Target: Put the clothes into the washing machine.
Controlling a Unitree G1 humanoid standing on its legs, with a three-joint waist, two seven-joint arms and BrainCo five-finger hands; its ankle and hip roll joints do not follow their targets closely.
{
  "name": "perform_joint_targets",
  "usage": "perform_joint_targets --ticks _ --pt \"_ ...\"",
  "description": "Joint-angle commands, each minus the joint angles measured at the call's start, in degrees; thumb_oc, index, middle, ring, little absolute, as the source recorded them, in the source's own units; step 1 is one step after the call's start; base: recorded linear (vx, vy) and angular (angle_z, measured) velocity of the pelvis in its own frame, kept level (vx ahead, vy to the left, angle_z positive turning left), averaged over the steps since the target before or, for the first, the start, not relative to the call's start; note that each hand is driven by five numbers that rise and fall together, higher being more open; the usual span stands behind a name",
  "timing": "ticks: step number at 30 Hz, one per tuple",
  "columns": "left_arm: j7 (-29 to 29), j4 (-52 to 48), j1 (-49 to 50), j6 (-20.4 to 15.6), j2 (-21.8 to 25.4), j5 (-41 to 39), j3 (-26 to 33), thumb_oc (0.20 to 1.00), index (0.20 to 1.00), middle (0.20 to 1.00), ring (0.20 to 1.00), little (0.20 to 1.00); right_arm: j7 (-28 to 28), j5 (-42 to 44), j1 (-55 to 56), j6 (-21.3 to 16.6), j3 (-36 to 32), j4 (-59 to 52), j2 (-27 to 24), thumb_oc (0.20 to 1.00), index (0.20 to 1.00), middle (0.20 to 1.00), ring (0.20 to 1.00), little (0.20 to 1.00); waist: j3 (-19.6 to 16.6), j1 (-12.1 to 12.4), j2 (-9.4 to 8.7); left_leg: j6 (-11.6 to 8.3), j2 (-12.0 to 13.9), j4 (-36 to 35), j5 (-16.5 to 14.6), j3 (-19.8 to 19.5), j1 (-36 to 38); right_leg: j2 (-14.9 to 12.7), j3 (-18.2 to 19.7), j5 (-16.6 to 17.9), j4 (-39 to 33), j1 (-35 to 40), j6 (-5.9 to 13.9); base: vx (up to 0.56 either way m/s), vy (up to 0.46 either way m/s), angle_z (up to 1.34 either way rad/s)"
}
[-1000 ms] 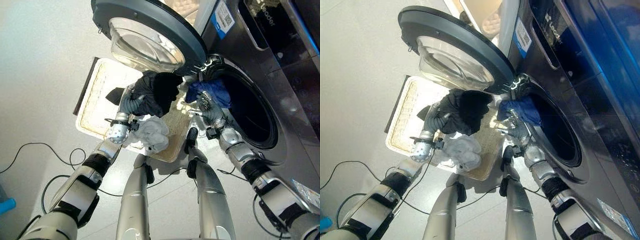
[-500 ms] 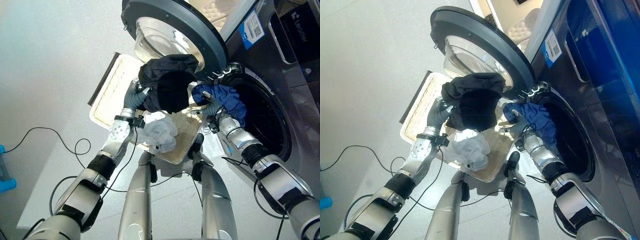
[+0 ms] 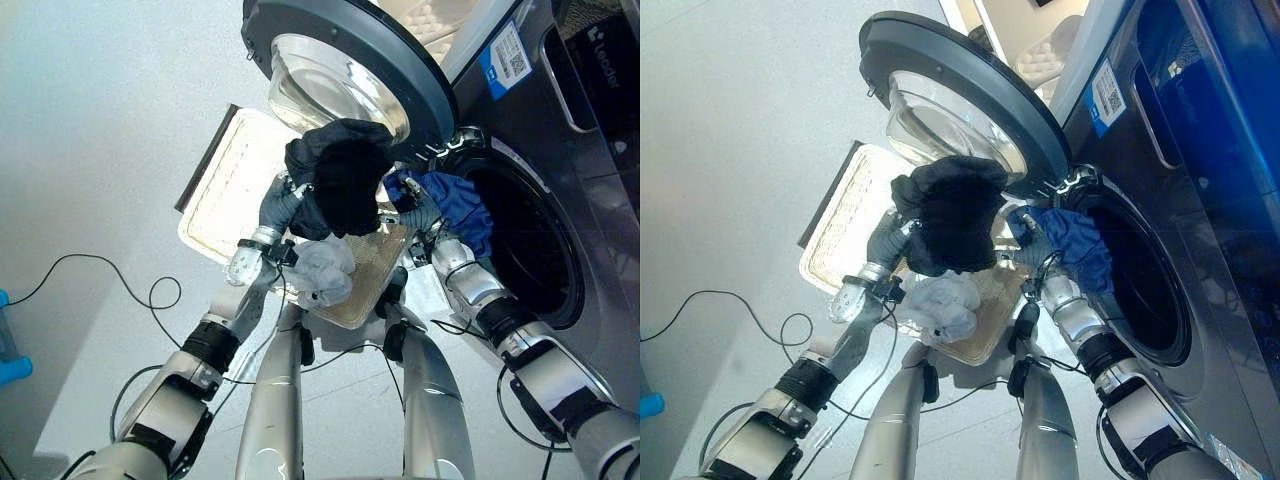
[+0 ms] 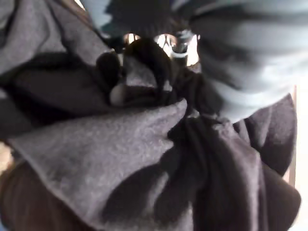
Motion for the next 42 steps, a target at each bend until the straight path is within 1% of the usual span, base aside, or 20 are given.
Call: perform_joint_targets --ticks 1,8,12,16,18,19,21,24,25,26,29,31,32,33,34,35,36,37,39,42 --pt "-5.1 -7.6 -1.0 0.9 -2.5 -2.8 -1.9 0.200 0.200 0.200 0.200 0.200 3.7 4.3 -1.5 -4.9 1.2 -5.7 0.0 1.000 1.000 1.000 1.000 1.000 -0.6 0.2 2.09 -1.81 -2.1 3.0 -5.2 3.1 -0.4 -0.2 -0.5 -3.0 5.8 -0.9 6.54 0.00 0.000 0.00" --pt "-10.7 -5.6 -4.5 4.9 -4.7 -2.9 -5.1 0.200 0.200 0.200 0.200 0.200 12.1 15.1 -2.6 -6.8 1.4 -4.6 2.3 1.000 1.000 1.000 1.000 1.000 -0.6 -0.7 1.31 -1.75 -1.9 3.3 -5.3 3.8 0.2 0.4 0.3 -2.3 4.9 -0.4 6.49 0.00 0.000 0.00" --pt "-13.7 -4.6 -6.8 7.0 -5.4 -1.2 -6.8 0.200 0.200 0.200 0.200 0.200 15.8 17.3 -2.7 -7.9 1.4 -3.1 3.1 1.000 1.000 1.000 1.000 1.000 -0.6 -1.4 0.82 -1.75 -1.7 3.7 -5.4 4.3 0.5 0.7 0.9 -2.1 4.8 -0.2 6.53 0.00 0.003 -0.02" --pt "-14.3 -4.2 -7.5 7.4 -5.5 -1.1 -7.3 0.200 0.200 0.200 0.200 0.200 17.1 17.9 -2.8 -8.2 1.4 -2.7 3.2 1.000 1.000 1.000 1.000 1.000 -0.6 -1.6 0.68 -1.78 -1.6 3.7 -5.3 4.4 0.6 0.8 1.1 -2.0 4.7 -0.2 6.54 0.00 0.008 -0.08" --pt "-17.0 -2.5 -9.6 8.4 -6.2 -1.2 -8.6 0.200 0.200 0.200 0.200 0.200 22.1 21.0 -3.2 -9.0 1.6 -1.6 3.7 1.000 1.000 1.000 1.000 1.000 -0.6 -2.1 0.08 -1.83 -1.3 3.7 -5.2 5.0 0.9 1.4 1.7 -1.8 4.4 0.0 6.58 0.00 0.015 -0.07" --pt "-18.6 -0.9 -11.3 9.7 -6.8 -1.0 -9.3 0.200 0.200 0.200 0.200 0.200 27.2 25.4 -3.2 -10.4 1.5 -0.8 4.4 1.000 1.000 1.000 1.000 1.000 -0.6 -2.6 -0.45 -1.96 -1.0 3.9 -5.3 5.3 1.1 1.7 2.1 -1.7 4.2 0.2 6.63 0.00 0.003 -0.13" --pt "-18.9 0.1 -12.0 9.8 -7.0 -0.8 -9.6 0.200 0.200 0.200 0.200 0.200 28.9 27.1 -3.4 -11.0 1.4 -0.3 4.8 1.000 1.000 1.000 1.000 1.000 -0.6 -2.8 -0.66 -2.03 -0.9 3.9 -5.3 5.5 1.1 1.9 2.2 -1.7 4.2 0.4 6.66 0.00 -0.003 -0.17" --pt "-19.8 2.7 -13.7 10.4 -7.6 -1.0 -9.4 0.200 0.200 0.200 0.200 0.200 36.1 35.9 -3.5 -11.3 0.2 0.1 5.9 1.000 1.000 1.000 1.000 1.000 -0.6 -3.3 -1.24 -2.28 -0.6 4.0 -5.3 5.7 1.4 2.2 2.5 -1.7 4.0 0.6 6.75 0.00 -0.003 -0.13" --pt "-19.8 2.7 -13.7 10.4 -7.6 -1.0 -9.4 0.200 0.200 0.200 0.200 0.200 36.1 35.9 -3.5 -11.3 0.2 0.1 5.9 1.000 1.000 1.000 1.000 1.000 -0.6 -3.3 -1.24 -2.28 -0.6 4.0 -5.3 5.7 1.4 2.2 2.5 -1.7 4.0 0.6 6.75 0.00 0.004 -0.11" --pt "-19.3 4.9 -14.6 10.0 -7.7 -0.7 -9.3 0.200 0.200 0.200 0.200 0.200 41.8 42.0 -3.0 -11.0 -0.9 0.2 6.9 1.000 1.000 1.000 1.000 1.000 -0.6 -3.6 -1.65 -2.53 -0.4 4.0 -5.4 5.9 1.6 2.5 2.5 -1.8 3.8 0.9 6.83 0.00 0.005 -0.07" --pt "-18.7 6.3 -15.1 10.0 -7.9 -0.7 -8.8 0.200 0.200 0.200 0.200 0.200 44.8 46.2 -2.7 -10.4 -1.7 -0.2 7.6 1.000 1.000 1.000 1.000 1.000 -0.6 -3.9 -1.89 -2.67 -0.3 4.1 -5.5 6.0 1.5 2.6 2.7 -1.8 3.7 0.9 6.86 0.00 0.001 -0.09" --pt "-18.1 7.2 -15.2 10.1 -7.7 -0.3 -8.2 0.200 0.200 0.200 0.200 0.200 48.2 49.5 -2.1 -9.6 -2.6 -0.6 8.1 1.000 1.000 1.000 1.000 1.000 -0.6 -4.0 -2.07 -2.76 -0.2 4.0 -5.6 6.0 1.6 2.6 2.7 -1.9 3.7 1.0 6.95 0.00 -0.005 -0.07" --pt "-18.1 7.2 -15.2 10.1 -7.7 -0.3 -8.2 0.200 0.200 0.200 0.200 0.200 48.2 49.5 -2.1 -9.6 -2.6 -0.6 8.1 1.000 1.000 1.000 1.000 1.000 -0.6 -4.0 -2.07 -2.76 -0.2 4.0 -5.6 6.0 1.6 2.6 2.7 -1.9 3.7 1.0 6.95 0.00 0.000 0.00" --pt "-17.5 8.3 -15.1 10.0 -7.7 1.3 -7.6 0.200 0.200 0.200 0.200 0.200 51.8 52.9 -1.4 -9.1 -3.5 -1.0 8.6 1.000 1.000 1.000 1.000 1.000 -0.6 -4.1 -2.28 -2.86 0.0 3.9 -5.7 6.1 1.7 2.6 2.5 -2.0 3.7 1.0 7.07 0.00 0.000 0.00" --pt "-17.3 8.9 -15.2 10.1 -7.5 1.7 -7.5 0.200 0.200 0.200 0.200 0.200 53.3 54.6 -1.2 -8.9 -4.0 -0.7 8.8 1.000 1.000 1.000 1.000 1.000 -0.6 -4.1 -2.40 -2.90 0.0 3.9 -5.7 6.1 1.6 2.6 2.5 -2.0 3.7 1.0 7.09 0.00 0.000 0.00" --pt "-17.1 9.9 -15.1 9.9 -7.5 2.2 -7.4 0.200 0.200 0.200 0.200 0.200 55.3 56.9 -0.9 -8.7 -4.5 -0.6 9.2 0.573 0.573 0.573 0.573 0.573 -0.6 -4.2 -2.51 -2.95 0.2 4.2 -5.8 6.2 1.3 2.5 2.4 -2.0 3.9 0.8 7.12 0.00 0.000 0.00" --pt "-16.9 10.1 -15.1 10.0 -7.4 2.6 -7.3 0.200 0.200 0.200 0.200 0.200 55.9 58.0 -0.7 -8.5 -4.7 -0.7 9.4 0.253 0.253 0.253 0.253 0.253 -0.6 -4.2 -2.56 -2.95 0.2 4.2 -5.8 6.2 1.4 2.5 2.4 -2.1 3.9 0.8 7.16 0.00 0.000 0.00" --pt "-16.7 10.5 -15.0 10.1 -7.5 3.4 -7.2 0.200 0.200 0.200 0.200 0.200 57.1 59.2 -0.4 -8.0 -5.1 -0.8 9.9 0.200 0.200 0.200 0.200 0.200 -0.6 -4.3 -2.64 -2.98 0.3 4.2 -5.9 6.2 1.4 2.5 2.4 -2.1 4.0 0.7 7.22 0.00 0.000 0.00" --pt "-16.1 12.1 -15.1 9.8 -7.6 4.6 -7.1 0.200 0.200 0.200 0.200 0.200 59.1 61.6 0.0 -7.0 -5.5 -0.4 10.8 0.200 0.200 0.200 0.200 0.200 -0.6 -4.4 -2.88 -3.04 0.4 4.5 -6.0 6.2 1.2 2.5 2.3 -2.2 4.2 0.7 7.29 0.00 0.000 0.00" --pt "-14.2 14.1 -15.2 9.0 -7.9 7.4 -6.9 0.200 0.200 0.200 0.200 0.200 59.6 62.9 0.3 -6.2 -5.8 0.5 11.6 0.200 0.200 0.200 0.200 0.200 -0.6 -4.5 -3.12 -3.18 0.7 4.7 -6.0 6.5 1.0 2.5 2.2 -2.3 4.2 0.7 7.34 0.00 0.000 0.00"
